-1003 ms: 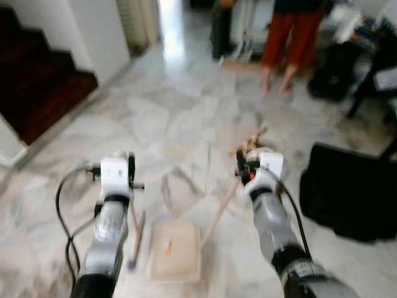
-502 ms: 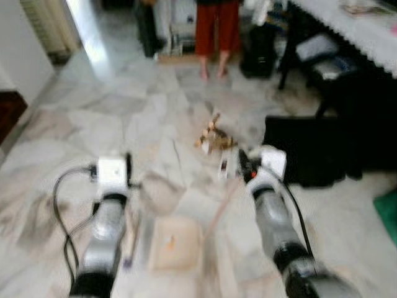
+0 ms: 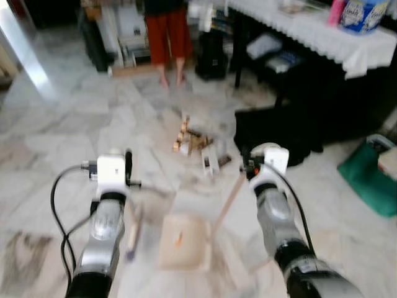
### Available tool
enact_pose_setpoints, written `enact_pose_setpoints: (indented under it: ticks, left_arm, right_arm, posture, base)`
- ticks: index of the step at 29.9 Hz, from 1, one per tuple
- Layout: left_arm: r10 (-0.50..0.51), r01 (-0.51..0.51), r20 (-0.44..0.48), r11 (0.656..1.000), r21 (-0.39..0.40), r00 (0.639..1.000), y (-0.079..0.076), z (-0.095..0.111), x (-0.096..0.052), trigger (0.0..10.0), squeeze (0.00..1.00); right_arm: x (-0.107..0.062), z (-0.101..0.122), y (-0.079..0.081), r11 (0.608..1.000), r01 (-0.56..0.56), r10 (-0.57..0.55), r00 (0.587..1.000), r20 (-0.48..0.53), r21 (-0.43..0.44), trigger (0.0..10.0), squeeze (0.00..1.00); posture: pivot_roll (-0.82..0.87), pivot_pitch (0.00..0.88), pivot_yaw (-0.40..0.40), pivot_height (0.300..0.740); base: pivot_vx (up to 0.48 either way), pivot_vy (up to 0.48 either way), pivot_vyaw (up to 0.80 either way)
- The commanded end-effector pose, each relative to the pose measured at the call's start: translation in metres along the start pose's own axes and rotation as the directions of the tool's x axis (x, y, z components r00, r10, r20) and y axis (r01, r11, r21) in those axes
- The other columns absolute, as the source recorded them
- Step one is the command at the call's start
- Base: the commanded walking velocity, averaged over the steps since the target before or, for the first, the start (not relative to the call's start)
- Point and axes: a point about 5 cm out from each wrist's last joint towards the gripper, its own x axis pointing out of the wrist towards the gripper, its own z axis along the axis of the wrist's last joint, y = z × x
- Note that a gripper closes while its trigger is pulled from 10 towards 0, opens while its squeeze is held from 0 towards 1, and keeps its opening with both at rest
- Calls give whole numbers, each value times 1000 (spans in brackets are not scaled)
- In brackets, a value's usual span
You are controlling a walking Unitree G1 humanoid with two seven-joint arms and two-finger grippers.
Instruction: Sweep floor
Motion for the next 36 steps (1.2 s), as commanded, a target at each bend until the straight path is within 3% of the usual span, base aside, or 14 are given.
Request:
enact_pose_setpoints:
  ticks: [1, 9, 14, 29, 36]
  left_arm:
    - [4, -5, 67, 1000, 6, 998, 3, 14, 4, 10000, 0]
    - [1, -1, 54, 1000, -5, 999, 3, 12, 4, 10000, 0]
    - [-1, 1, 52, 1000, -2, 999, 3, 12, 4, 10000, 0]
    - [-6, 6, 51, 1000, -8, 999, 3, 11, 4, 10000, 0]
    - [-6, 7, 53, 1000, -13, 999, 3, 11, 5, 10000, 0]
  right_arm:
    - [7, 15, 1, 1000, -3, 2, 998, 59, 8, 10000, 0]
    - [7, 16, 0, 999, 14, -16, 998, 61, 32, 10000, 0]
    - [7, 15, -1, 999, 17, -19, 998, 60, 35, 10000, 0]
    - [6, 15, 2, 1000, -1, -1, 998, 69, 25, 10000, 0]
    - [6, 18, 3, 1000, -16, 18, 995, 95, -22, 10000, 0]
  posture:
    - [16, 24, 55, 740]
    - [17, 22, 61, 740]
    - [16, 12, 62, 740]
    - [16, 0, 59, 740]
    - [14, 0, 61, 740]
  base:
    - [0, 0, 0]
    - [242, 0, 0]
    - [422, 0, -800]
    - [419, 0, 0]
    - [385, 193, 229]
